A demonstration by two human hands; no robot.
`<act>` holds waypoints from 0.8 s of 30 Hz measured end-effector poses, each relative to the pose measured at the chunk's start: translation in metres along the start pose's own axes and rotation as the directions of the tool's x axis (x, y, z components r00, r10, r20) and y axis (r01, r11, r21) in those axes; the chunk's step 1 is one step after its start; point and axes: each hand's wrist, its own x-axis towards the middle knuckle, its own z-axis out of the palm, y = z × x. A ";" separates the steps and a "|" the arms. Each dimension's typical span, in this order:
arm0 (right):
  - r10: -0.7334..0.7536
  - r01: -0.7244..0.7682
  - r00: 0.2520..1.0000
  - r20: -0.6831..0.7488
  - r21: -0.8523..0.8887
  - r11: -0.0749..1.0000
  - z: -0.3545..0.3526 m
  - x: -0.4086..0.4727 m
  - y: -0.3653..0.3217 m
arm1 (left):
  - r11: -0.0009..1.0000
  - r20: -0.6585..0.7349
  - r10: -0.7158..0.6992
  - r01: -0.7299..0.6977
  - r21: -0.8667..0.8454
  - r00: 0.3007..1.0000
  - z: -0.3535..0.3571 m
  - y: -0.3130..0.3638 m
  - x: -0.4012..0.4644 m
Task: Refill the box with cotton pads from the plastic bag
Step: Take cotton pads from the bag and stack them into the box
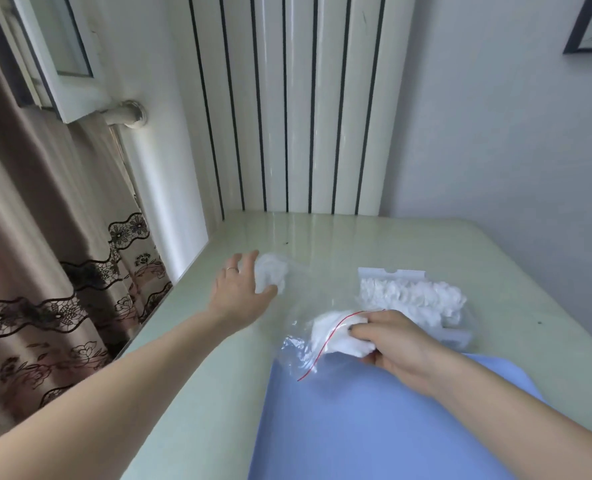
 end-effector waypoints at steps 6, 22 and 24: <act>0.099 -0.098 0.993 0.070 -0.016 0.995 -0.033 -0.031 -0.022 | 0.902 0.235 0.431 -0.409 -0.136 0.871 -0.020 0.073 -0.040; 0.023 -0.032 0.998 0.053 0.187 0.982 -0.062 -0.040 -0.047 | 0.667 0.624 0.261 0.330 -0.668 0.737 -0.015 0.116 -0.055; 0.010 -0.018 0.999 0.051 0.162 0.987 -0.062 -0.037 -0.044 | 0.716 0.598 0.254 0.267 -0.644 0.761 -0.016 0.110 -0.051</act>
